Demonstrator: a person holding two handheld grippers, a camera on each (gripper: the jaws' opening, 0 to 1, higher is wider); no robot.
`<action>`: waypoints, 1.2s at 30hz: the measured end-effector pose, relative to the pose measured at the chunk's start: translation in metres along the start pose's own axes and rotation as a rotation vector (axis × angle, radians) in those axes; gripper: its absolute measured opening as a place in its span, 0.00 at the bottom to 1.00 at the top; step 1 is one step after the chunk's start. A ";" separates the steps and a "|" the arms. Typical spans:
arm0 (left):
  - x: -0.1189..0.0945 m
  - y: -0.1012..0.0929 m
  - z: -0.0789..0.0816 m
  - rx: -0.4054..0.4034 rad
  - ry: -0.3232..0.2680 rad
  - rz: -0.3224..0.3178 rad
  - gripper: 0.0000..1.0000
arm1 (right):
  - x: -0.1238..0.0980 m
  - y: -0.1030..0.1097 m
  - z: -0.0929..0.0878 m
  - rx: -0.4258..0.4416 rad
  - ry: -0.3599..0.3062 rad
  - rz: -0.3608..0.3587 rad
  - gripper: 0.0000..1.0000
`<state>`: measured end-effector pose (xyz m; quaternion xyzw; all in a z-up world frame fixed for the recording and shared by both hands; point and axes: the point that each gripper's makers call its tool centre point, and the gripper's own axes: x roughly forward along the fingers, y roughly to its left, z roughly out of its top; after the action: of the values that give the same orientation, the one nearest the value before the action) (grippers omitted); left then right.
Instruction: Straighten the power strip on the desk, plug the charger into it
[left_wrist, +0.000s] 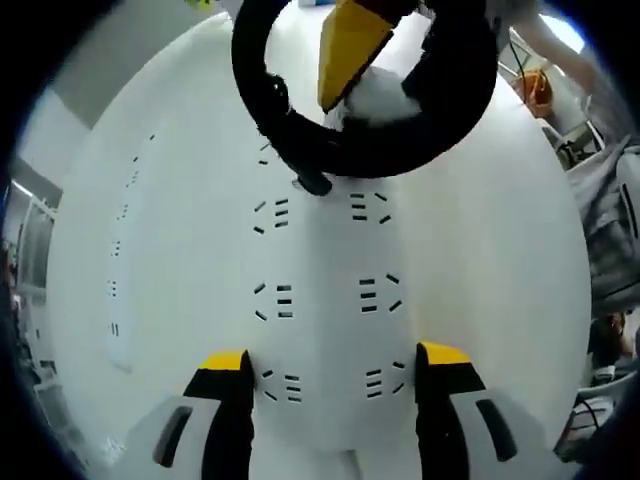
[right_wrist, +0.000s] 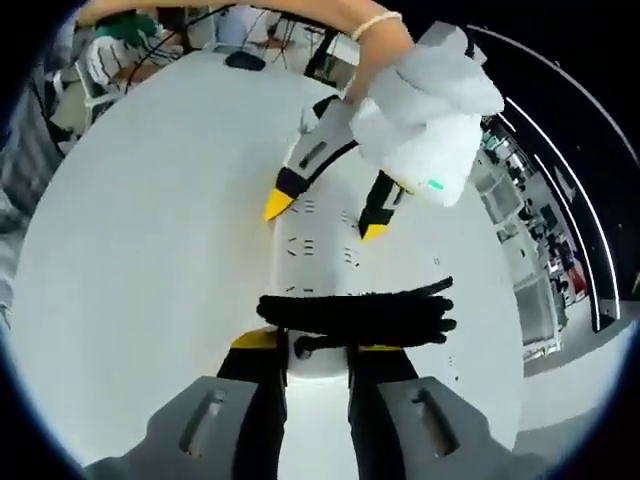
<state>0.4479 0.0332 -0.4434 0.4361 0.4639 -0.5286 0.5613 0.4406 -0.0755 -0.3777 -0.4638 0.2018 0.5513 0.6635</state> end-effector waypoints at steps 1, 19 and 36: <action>0.000 0.000 0.000 0.002 -0.001 0.000 0.64 | 0.000 0.004 0.000 0.005 0.001 -0.012 0.20; 0.001 -0.005 0.003 -0.003 -0.006 -0.005 0.66 | -0.002 0.006 0.003 -0.025 -0.085 -0.039 0.21; -0.001 0.000 0.003 -0.021 0.019 0.023 0.73 | -0.004 0.005 0.003 0.017 -0.114 -0.022 0.24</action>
<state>0.4481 0.0305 -0.4418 0.4406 0.4698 -0.5131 0.5673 0.4343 -0.0749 -0.3748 -0.4282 0.1632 0.5677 0.6839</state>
